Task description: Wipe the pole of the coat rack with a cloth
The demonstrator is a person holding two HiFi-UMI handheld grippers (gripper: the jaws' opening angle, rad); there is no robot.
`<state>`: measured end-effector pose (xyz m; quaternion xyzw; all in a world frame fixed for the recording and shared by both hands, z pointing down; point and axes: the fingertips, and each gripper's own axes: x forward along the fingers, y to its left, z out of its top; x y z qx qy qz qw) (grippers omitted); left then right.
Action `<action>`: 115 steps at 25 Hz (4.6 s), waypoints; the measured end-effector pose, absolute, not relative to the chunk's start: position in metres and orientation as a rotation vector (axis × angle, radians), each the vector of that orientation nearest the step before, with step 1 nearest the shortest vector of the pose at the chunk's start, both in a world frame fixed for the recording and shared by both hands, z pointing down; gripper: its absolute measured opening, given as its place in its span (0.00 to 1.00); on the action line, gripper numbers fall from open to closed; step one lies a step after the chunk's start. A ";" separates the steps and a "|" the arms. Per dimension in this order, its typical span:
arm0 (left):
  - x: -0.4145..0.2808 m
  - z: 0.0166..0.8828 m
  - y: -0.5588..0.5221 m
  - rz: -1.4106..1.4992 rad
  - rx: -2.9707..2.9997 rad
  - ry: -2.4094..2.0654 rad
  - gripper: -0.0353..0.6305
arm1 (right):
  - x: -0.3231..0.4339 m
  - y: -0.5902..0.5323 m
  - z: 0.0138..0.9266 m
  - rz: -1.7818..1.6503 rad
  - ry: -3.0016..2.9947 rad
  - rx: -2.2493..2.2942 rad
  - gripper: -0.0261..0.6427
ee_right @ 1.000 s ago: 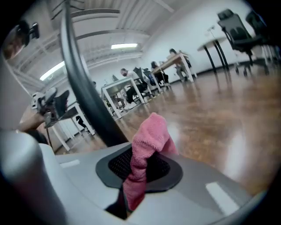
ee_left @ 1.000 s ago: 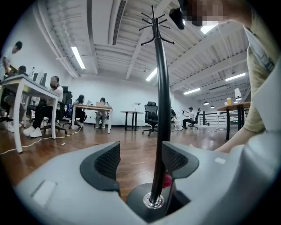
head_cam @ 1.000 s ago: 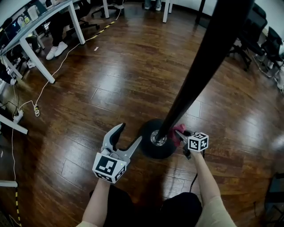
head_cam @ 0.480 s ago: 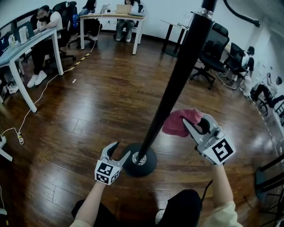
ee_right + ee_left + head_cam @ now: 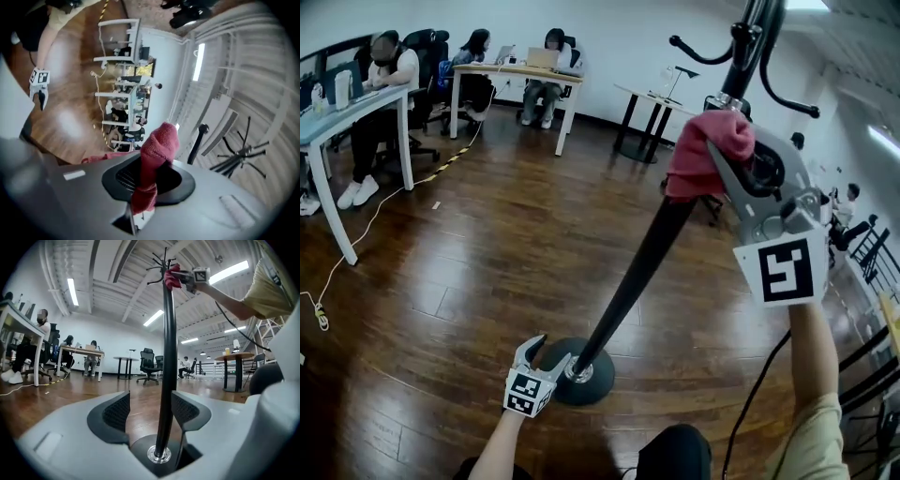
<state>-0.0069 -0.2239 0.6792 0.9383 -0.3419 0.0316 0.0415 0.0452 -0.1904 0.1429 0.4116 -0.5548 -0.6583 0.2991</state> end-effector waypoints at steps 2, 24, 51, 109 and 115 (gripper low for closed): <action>0.001 0.671 -0.221 0.066 2.892 -1.009 0.44 | 0.034 -0.213 0.130 -1.733 -1.298 1.043 0.11; -0.077 0.640 -0.261 -0.053 2.798 -1.222 0.44 | 0.061 -0.295 0.395 -1.153 -0.633 0.246 0.11; -0.121 0.622 -0.291 -0.054 2.710 -1.649 0.44 | 0.087 -0.283 0.877 -0.918 -0.441 -0.321 0.11; -0.069 0.588 -0.241 0.070 2.817 -1.475 0.45 | 0.141 -0.191 0.634 -0.049 -2.811 1.142 0.11; -0.050 0.514 -0.233 0.084 2.807 -1.484 0.45 | 0.150 -0.186 0.517 -0.130 -2.765 1.355 0.11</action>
